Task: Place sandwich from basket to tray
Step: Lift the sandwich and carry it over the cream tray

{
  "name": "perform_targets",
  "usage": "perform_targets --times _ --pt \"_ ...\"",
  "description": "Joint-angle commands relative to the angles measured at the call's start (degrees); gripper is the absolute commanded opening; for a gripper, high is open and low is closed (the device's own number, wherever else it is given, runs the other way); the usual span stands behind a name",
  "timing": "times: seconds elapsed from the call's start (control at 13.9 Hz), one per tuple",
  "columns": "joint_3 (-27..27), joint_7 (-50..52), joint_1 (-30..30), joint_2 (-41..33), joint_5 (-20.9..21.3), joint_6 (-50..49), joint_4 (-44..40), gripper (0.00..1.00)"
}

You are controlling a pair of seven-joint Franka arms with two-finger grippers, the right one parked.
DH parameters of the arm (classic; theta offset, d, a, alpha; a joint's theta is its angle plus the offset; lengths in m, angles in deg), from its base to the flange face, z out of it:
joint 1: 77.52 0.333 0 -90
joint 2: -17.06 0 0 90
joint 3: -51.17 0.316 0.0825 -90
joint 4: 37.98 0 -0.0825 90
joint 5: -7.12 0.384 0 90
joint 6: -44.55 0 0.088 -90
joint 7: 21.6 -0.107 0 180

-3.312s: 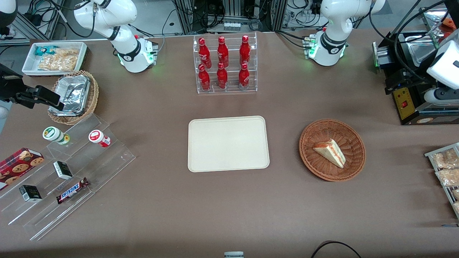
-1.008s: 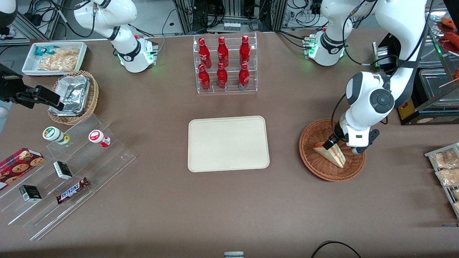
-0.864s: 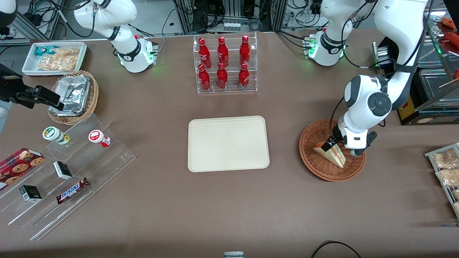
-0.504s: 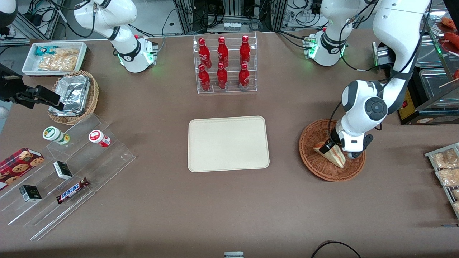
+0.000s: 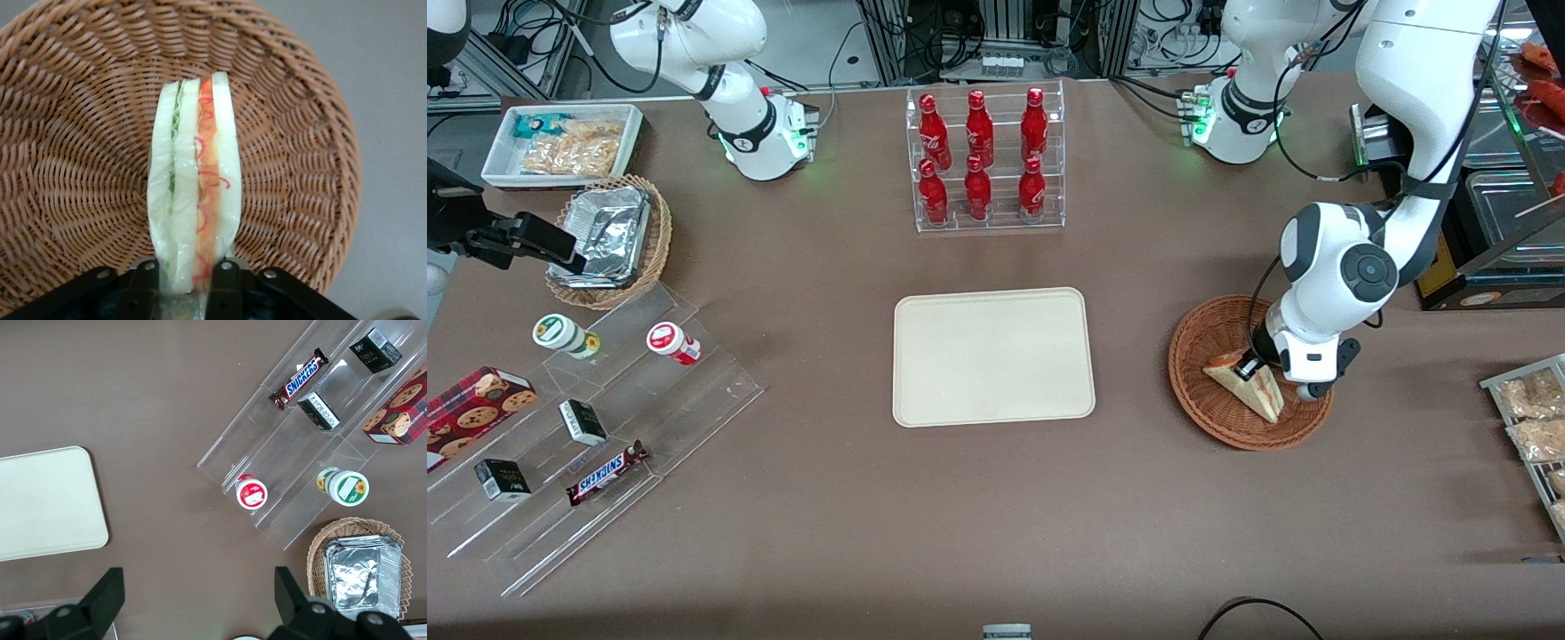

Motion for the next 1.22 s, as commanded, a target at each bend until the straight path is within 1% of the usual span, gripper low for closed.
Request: perform_targets --times 0.0,0.07,0.22,0.29,0.43,0.5,0.65,0.86,1.08,1.15 --pt "-0.31 0.85 0.41 -2.13 0.17 -3.19 -1.74 0.22" --pt "-0.31 0.85 0.41 -3.27 0.17 -7.56 -3.57 0.22" --pt "-0.4 0.76 -0.38 -4.77 0.43 -19.32 -9.54 0.22" --pt "-0.74 0.76 -1.08 -4.78 1.57 -24.86 -13.05 0.22" --pt "-0.83 0.85 -5.8 -2.95 2.72 -33.93 -20.52 0.22" --pt "-0.83 0.85 -8.26 -1.45 2.72 -36.32 -23.25 0.22" --pt "-0.83 0.85 -14.24 0.14 2.81 -37.13 -25.38 0.22" --pt "-0.83 0.93 -21.8 4.87 3.08 -37.05 -30.03 0.22" --pt "-0.75 0.23 -26.99 10.85 3.07 -36.96 -35.92 0.22" --pt "-0.83 0.23 -29.36 12.95 3.86 -36.78 -37.24 0.22"
